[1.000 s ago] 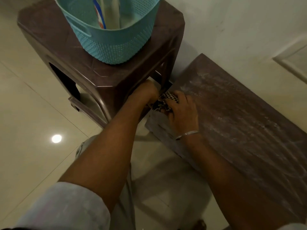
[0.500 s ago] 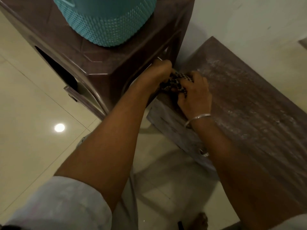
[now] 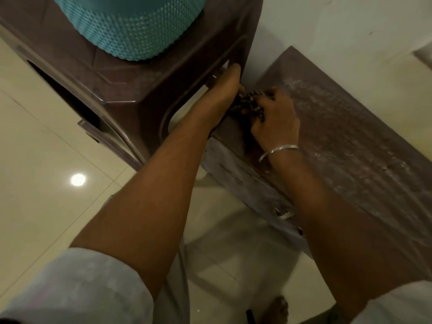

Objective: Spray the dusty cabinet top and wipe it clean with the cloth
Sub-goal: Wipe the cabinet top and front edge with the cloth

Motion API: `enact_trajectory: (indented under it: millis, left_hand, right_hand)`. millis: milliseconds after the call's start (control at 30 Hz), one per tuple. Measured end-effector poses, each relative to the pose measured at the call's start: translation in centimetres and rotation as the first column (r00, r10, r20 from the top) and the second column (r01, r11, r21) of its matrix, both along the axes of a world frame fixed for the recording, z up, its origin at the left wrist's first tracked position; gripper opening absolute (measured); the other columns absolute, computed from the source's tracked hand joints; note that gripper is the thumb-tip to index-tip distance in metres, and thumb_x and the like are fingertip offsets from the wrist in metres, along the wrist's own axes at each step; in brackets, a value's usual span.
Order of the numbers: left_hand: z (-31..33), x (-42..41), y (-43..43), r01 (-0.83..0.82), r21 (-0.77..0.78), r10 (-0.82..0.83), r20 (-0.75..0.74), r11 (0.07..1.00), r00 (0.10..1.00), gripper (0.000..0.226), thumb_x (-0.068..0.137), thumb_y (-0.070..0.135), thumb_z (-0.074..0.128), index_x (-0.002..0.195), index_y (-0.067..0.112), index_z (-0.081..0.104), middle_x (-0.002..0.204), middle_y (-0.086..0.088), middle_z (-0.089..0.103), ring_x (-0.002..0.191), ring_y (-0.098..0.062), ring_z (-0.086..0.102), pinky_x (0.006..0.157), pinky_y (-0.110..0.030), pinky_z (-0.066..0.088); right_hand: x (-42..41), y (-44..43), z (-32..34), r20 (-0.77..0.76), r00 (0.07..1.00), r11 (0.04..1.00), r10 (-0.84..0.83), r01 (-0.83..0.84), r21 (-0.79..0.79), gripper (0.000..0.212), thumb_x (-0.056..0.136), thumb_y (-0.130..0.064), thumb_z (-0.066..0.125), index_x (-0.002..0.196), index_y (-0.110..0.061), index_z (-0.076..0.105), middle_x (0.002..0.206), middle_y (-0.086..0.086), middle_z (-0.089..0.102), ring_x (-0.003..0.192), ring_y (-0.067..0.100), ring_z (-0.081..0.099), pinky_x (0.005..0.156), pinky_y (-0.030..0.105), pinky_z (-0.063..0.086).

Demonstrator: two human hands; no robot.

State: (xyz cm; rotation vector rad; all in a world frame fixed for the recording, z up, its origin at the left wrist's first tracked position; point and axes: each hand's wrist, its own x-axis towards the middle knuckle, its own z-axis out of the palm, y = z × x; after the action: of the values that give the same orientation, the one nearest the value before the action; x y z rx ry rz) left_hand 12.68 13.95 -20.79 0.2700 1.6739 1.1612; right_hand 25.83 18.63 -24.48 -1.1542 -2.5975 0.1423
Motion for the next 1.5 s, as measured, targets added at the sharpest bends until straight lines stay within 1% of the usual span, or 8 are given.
enact_trajectory:
  millis: [100,167,300,500,767,933,1200,1500]
  left_hand:
    - [-0.9,-0.5,1.3,-0.076,0.016,0.076,0.037,0.997,0.996,0.057,0.104,0.046,0.029,0.136,0.007,0.056,0.143,-0.014,0.051,0.131,-0.031,0.049,0.108,-0.043,0.044]
    - [-2.0,-0.8,2.6,-0.097,0.001,0.097,0.039,0.995,0.995,0.065,0.100,0.052,0.029,0.148,0.010,0.044,0.156,-0.015,0.037,0.143,-0.034,0.036,0.115,-0.051,0.035]
    - [-2.4,-0.5,3.6,-0.122,0.020,0.121,0.055,0.992,0.991,0.068,0.099,0.055,0.026,0.142,0.007,0.049,0.148,-0.015,0.044,0.135,-0.032,0.045,0.111,-0.049,0.041]
    - [-2.8,-0.4,4.3,-0.157,0.024,0.155,0.080,0.987,0.985,0.099,0.077,0.071,0.026,0.154,0.010,0.033,0.162,-0.015,0.027,0.149,-0.032,0.028,0.120,-0.051,0.028]
    - [0.2,0.8,6.0,-0.159,0.049,0.156,0.070,0.986,0.985,0.061,0.107,0.048,0.025,0.155,0.011,0.028,0.159,-0.014,0.033,0.145,-0.031,0.033,0.120,-0.045,0.029]
    - [1.3,0.6,6.2,-0.166,0.026,0.163,0.093,0.986,0.982,0.066,0.107,0.049,0.026,0.152,0.000,0.032,0.160,-0.016,0.032,0.147,-0.030,0.031,0.121,-0.043,0.027]
    - [0.0,0.7,6.3,-0.109,0.035,0.107,0.058,0.993,0.993,0.063,0.107,0.049,0.022,0.152,0.006,0.035,0.155,-0.018,0.038,0.139,-0.031,0.041,0.115,-0.040,0.036]
    - [-2.3,0.3,5.4,-0.134,0.233,0.110,0.115,0.963,0.987,0.072,0.104,0.060,0.014,0.157,0.014,0.026,0.162,-0.011,0.030,0.146,-0.026,0.033,0.115,-0.037,0.030]
  right_hand:
    - [-0.8,0.8,0.3,-0.041,0.997,0.998,-0.067,0.066,-0.025,0.035,0.085,-0.021,0.056,0.119,-0.021,0.065,0.127,0.008,0.053,0.115,0.028,0.050,0.075,0.034,0.047]
    - [-0.7,0.4,0.1,-0.040,0.998,0.998,-0.052,0.051,-0.029,0.033,0.085,-0.019,0.056,0.117,-0.020,0.066,0.126,0.009,0.053,0.115,0.029,0.050,0.074,0.033,0.047]
    - [0.6,1.0,-0.2,-0.018,0.999,0.998,0.047,-0.048,-0.033,0.035,0.082,-0.018,0.060,0.116,-0.021,0.067,0.126,0.009,0.054,0.115,0.029,0.051,0.073,0.034,0.048]
    - [-0.4,5.7,0.8,-0.029,0.997,0.996,-0.069,0.067,-0.065,0.034,0.086,-0.031,0.059,0.120,-0.027,0.065,0.118,0.005,0.056,0.107,0.028,0.054,0.075,0.035,0.049]
    - [0.5,4.4,0.5,-0.034,0.999,0.997,-0.001,-0.002,-0.072,0.034,0.085,-0.026,0.062,0.118,-0.025,0.065,0.122,0.001,0.055,0.109,0.027,0.054,0.075,0.036,0.050]
    - [-1.1,4.7,0.9,-0.022,0.987,0.981,-0.160,0.157,-0.112,0.036,0.086,-0.024,0.064,0.122,-0.027,0.065,0.120,0.003,0.054,0.111,0.027,0.052,0.081,0.039,0.052]
    - [-0.2,4.9,0.5,-0.008,0.999,0.997,-0.047,0.047,-0.064,0.034,0.087,-0.019,0.061,0.120,-0.024,0.065,0.123,0.001,0.055,0.112,0.026,0.051,0.072,0.033,0.047]
    - [-1.0,5.5,0.2,-0.057,0.994,0.994,-0.096,0.093,-0.060,0.032,0.086,-0.018,0.059,0.115,-0.025,0.068,0.117,0.002,0.056,0.109,0.027,0.052,0.067,0.028,0.039]
